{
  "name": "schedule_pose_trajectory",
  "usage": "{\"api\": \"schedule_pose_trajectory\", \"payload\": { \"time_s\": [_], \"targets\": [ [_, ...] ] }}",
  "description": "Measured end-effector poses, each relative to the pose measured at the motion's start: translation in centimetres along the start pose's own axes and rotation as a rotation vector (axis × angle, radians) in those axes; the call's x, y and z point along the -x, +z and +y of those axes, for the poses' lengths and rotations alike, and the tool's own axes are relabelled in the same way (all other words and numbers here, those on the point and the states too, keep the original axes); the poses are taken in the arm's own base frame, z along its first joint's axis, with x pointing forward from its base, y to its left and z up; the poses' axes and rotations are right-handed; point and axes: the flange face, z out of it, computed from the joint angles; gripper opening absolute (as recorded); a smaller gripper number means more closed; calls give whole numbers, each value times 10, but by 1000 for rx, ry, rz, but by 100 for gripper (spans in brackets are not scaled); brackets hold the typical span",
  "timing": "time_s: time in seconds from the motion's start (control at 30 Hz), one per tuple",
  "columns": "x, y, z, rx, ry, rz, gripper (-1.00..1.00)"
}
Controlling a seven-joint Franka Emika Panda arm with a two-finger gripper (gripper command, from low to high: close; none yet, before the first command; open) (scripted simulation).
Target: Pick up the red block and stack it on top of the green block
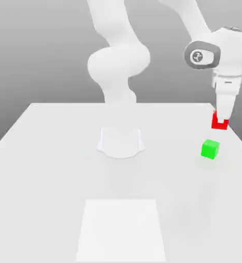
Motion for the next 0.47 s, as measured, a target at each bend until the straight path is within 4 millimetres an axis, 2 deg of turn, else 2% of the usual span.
{"api": "schedule_pose_trajectory", "payload": {
  "time_s": [0.37, 0.4, 0.47],
  "targets": [
    [0, 62, 0, 8, 10, 2, -100],
    [1, 66, 1, 7, 11, 1, 100],
    [1, 66, 1, 7, 11, 1, 100]
  ]
}}
